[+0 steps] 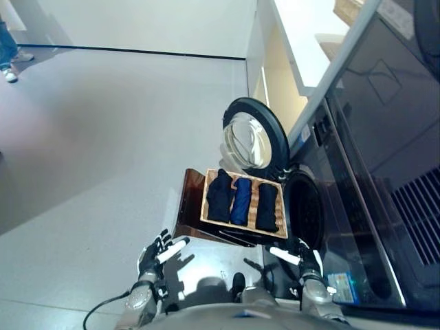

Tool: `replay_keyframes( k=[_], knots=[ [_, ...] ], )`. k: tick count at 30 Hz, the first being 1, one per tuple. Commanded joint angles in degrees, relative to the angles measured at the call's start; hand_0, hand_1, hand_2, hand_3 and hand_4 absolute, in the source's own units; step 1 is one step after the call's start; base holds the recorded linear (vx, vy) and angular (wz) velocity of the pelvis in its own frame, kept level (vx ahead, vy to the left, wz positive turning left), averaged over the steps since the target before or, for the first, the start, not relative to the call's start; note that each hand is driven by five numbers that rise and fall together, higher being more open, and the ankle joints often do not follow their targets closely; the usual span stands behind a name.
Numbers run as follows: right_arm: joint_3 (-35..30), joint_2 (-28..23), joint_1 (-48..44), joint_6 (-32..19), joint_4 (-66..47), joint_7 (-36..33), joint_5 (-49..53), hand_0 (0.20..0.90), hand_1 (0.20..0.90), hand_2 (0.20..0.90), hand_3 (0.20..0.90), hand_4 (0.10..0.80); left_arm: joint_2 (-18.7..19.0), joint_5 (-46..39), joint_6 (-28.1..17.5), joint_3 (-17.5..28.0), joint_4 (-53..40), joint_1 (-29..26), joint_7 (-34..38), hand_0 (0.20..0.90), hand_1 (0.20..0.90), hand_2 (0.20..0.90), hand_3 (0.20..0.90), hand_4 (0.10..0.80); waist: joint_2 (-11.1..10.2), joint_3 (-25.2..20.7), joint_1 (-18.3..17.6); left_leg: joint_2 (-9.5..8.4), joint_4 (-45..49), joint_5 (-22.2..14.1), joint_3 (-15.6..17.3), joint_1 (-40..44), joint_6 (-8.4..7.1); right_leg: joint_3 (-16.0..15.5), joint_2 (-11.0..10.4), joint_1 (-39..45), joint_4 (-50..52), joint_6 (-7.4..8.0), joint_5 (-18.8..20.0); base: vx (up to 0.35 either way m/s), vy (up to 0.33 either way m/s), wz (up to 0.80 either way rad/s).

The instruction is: Pick up the clothes and place them into the washing machine

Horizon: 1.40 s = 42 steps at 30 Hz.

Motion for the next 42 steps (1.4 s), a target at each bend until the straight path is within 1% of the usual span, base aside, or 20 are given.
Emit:
replay_keyframes(
  k=[1,3,4,5,7,9,11,15,16,17,18,21,22,24,30,32,34,36,39,42],
  knots=[
    [-1.6,-1.23,-2.87,-4.94,-1.14,-2.37,1.32,0.9,0.9,0.9,0.9,0.8,1.03,-0.19,-4.9,-0.79,-5.87,-2.97,0.68,0.9,0.9,0.9,0.9,0.8,0.28,1.32,-0.25,2.34,3.14,5.21,2.76,11.7,-3.07,2.42,0.54,-6.58,-2.32,3.22,7.66,0.145,-0.139,0.17],
    [-1.64,-1.52,-2.67,-5.18,-1.06,-2.28,2.11,0.9,0.9,0.9,0.9,0.8,1.09,-0.39,-4.79,-0.85,-5.71,-3.26,0.8,0.9,0.9,0.9,0.9,0.8,-0.02,1.46,-0.3,2.55,12.95,10.06,3.16,7.63,-3.39,3.37,2.18,-4.65,-2.54,1.34,5.93,0.17,-0.203,0.09],
    [-1.87,-1.92,-2.51,-5.52,-1.41,-2.33,2.59,0.9,0.9,0.9,0.9,0.8,1.28,-0.54,-4.72,-1.16,-6.09,-3.76,0.69,0.9,0.9,0.9,0.9,0.8,-1.22,2.53,0.18,1.29,22.25,11.81,3.12,2.18,-3.19,4.27,2.05,-2.83,-3.14,0.26,5.24,0.123,-0.254,0.14],
    [-2.06,-2.26,-2.66,-5.82,-1.08,-2.57,2.78,0.9,0.9,0.9,0.9,0.8,1.44,-0.71,-4.75,-1.71,-6.3,-4.4,0.51,0.9,0.9,0.9,0.9,0.8,-2.35,3.91,0.78,0.14,28.2,12.41,3.94,-1.88,-2.8,4.42,1.69,-1.08,-3.64,-0.56,4.71,0.09,-0.258,0.24],
    [-2.34,-2.66,-3.78,-5.81,0.14,-3.55,2.61,0.9,0.9,0.9,0.9,0.8,1.46,-1.28,-4.63,-2.49,-6.09,-5.22,0.19,0.9,0.9,0.9,0.9,0.8,-3.48,5.67,2.0,-0.45,30.81,10.55,6.77,-7.05,-1.7,4.29,1.27,1.51,-4.46,-0.97,3.69,0.1,-0.15,0.2],
    [-2.6,-2.92,-4.69,-6.02,0.5,-4.21,2.98,0.9,0.9,0.9,0.9,0.8,1.24,-1.33,-4.63,-2.56,-4.65,-5.43,0.66,0.9,0.9,0.9,0.9,0.8,-4.59,6.52,3.85,-1.43,27.7,6.82,7.87,-13.97,-0.27,5.41,0.43,4.19,-5.86,-0.23,3.25,0.191,-0.004,0.14],
    [-2.1,-3.08,-4.66,-6.16,-0.35,-4.32,2.8,0.9,0.9,0.9,0.9,0.8,1.35,-1.45,-4.7,-1.89,-4.23,-4.66,1.23,0.9,0.9,0.9,0.9,0.8,-5.2,6.78,5.48,-0.84,22.0,7.25,6.61,-18.19,-0.29,7.08,0.48,5.8,-6.39,0.47,2.3,0.288,0.103,0.13],
    [-1.45,-2.89,-5.29,-6.35,-0.52,-5.25,1.94,0.9,0.9,0.9,0.9,0.8,1.02,-2.56,-4.93,-0.42,-2.95,-3.33,1.68,0.9,0.9,0.9,0.9,0.8,-2.58,6.5,9.13,1.39,3.11,17.12,1.3,-20.36,-2.86,11.47,2.49,11.75,-8.17,1.59,-0.78,0.388,0.198,-0.33],
    [-1.57,-2.87,-5.3,-6.28,-0.65,-5.15,1.88,0.9,0.9,0.9,0.9,0.8,0.99,-2.64,-4.94,-0.24,-2.98,-3.16,1.69,0.9,0.9,0.9,0.9,0.8,-2.33,6.54,9.42,1.32,2.46,18.2,1.61,-20.01,-3.42,12.16,2.26,12.99,-8.36,1.78,-1.42,0.326,0.174,-0.49],
    [-1.62,-2.78,-5.31,-6.33,-0.94,-4.99,1.86,0.9,0.9,0.9,0.9,0.8,1.05,-2.68,-4.91,-0.18,-3.12,-3.19,1.55,0.9,0.9,0.9,0.9,0.8,-2.24,6.37,9.48,1.19,3.73,17.49,2.59,-19.57,-3.45,12.8,1.75,13.93,-8.41,1.93,-2.16,0.264,0.183,-0.48],
    [-1.63,-2.46,-5.48,-6.24,-0.81,-4.68,1.8,0.9,0.9,0.9,0.9,0.8,1.12,-2.54,-4.88,-0.16,-3.11,-3.32,1.44,0.9,0.9,0.9,0.9,0.8,-2.06,5.96,9.3,1.18,4.62,16.43,3.84,-19.07,-3.01,13.17,1.21,14.65,-8.22,2.23,-2.86,0.234,0.225,-0.69],
    [-1.51,-1.33,-6.94,-5.84,0.16,-4.39,2.49,0.9,0.9,0.9,0.9,0.8,1.98,-2.23,-5.39,0.41,-3.31,-4.84,2.05,0.9,0.9,0.9,0.9,0.8,-2.12,5.23,9.68,-0.72,8.51,13.51,5.73,-19.45,-1.59,14.36,-2.04,15.22,-6.44,3.84,-2.85,0.225,0.218,-1.07],
    [-1.51,-1.31,-6.96,-5.83,0.16,-4.39,2.5,0.9,0.9,0.9,0.9,0.8,2.0,-2.24,-5.39,0.42,-3.3,-4.86,2.04,0.9,0.9,0.9,0.9,0.8,-2.21,5.3,9.79,-0.75,8.59,13.4,5.88,-19.37,-1.55,14.49,-2.13,15.25,-6.41,3.88,-2.9,0.188,0.167,-1.12],
    [0.21,-0.34,-8.96,-5.42,-1.06,-4.02,2.2,0.9,0.9,0.9,0.9,0.8,2.89,-3.57,-6.2,2.26,-3.56,-5.99,3.59,0.9,0.9,0.9,0.9,0.8,-2.76,4.4,10.36,-1.02,9.51,11.27,9.36,-18.42,-0.17,15.23,-4.54,13.94,-5.67,5.35,-0.37,0.17,0.166,-0.77],
    [0.81,0.02,-10.45,-4.62,-1.11,-3.77,1.9,0.9,0.9,0.9,0.9,0.8,3.32,-3.97,-6.46,3.22,-3.43,-6.74,4.17,0.9,0.9,0.9,0.9,0.8,-3.06,4.1,10.27,-2.24,10.66,9.48,10.63,-18.91,0.92,14.4,-6.18,13.41,-5.57,6.31,1.08,0.09,0.08,-0.31],
    [0.15,-0.38,-10.0,-4.57,-2.04,-3.92,1.5,0.9,0.9,0.9,0.9,0.8,2.8,-4.67,-6.2,3.75,-2.23,-6.68,4.14,0.9,0.9,0.9,0.9,0.8,-3.8,3.33,9.61,-3.63,10.86,8.74,11.17,-18.75,0.84,13.78,-6.87,13.72,-5.8,7.14,6.03,0.121,0.033,-0.04],
    [-0.24,-0.64,-9.71,-4.65,-2.48,-4.01,1.52,0.9,0.9,0.9,0.9,0.8,2.55,-4.69,-6.19,3.63,-2.15,-6.62,3.93,0.9,0.9,0.9,0.9,0.8,-3.99,2.97,9.31,-3.95,11.17,8.89,11.9,-19.1,0.84,13.7,-6.97,14.02,-6.12,7.37,7.71,0.061,0.019,0.14],
    [-1.33,-1.28,-8.85,-4.67,-4.1,-4.39,1.53,0.9,0.9,0.9,0.9,0.8,2.09,-4.69,-5.94,3.19,-2.46,-6.08,3.41,0.9,0.9,0.9,0.9,0.8,-4.12,2.06,8.8,-4.32,10.7,9.47,14.85,-18.87,1.22,12.96,-7.39,14.85,-6.02,7.81,9.95,0.102,0.097,0.29],
    [-1.43,-1.42,-8.28,-4.67,-5.32,-4.54,1.47,0.9,0.9,0.9,0.9,0.8,1.86,-4.45,-5.65,1.9,-3.22,-5.7,3.11,0.9,0.9,0.9,0.9,0.8,-3.45,1.66,8.67,-5.53,10.1,7.04,15.03,-17.02,3.33,12.55,-8.38,12.54,1.82,7.65,11.67,0.068,0.14,0.19],
    [-0.44,-0.84,-10.15,-4.64,-4.32,-4.83,2.36,0.9,0.9,0.9,0.9,0.8,2.03,-4.28,-5.27,1.82,-2.84,-6.77,3.33,0.9,0.9,0.9,0.9,0.8,-1.48,4.53,7.59,-6.39,8.64,5.66,14.22,-12.87,5.84,13.14,-7.32,5.8,13.44,5.93,14.25,0.036,0.224,0.16]
  ],
)
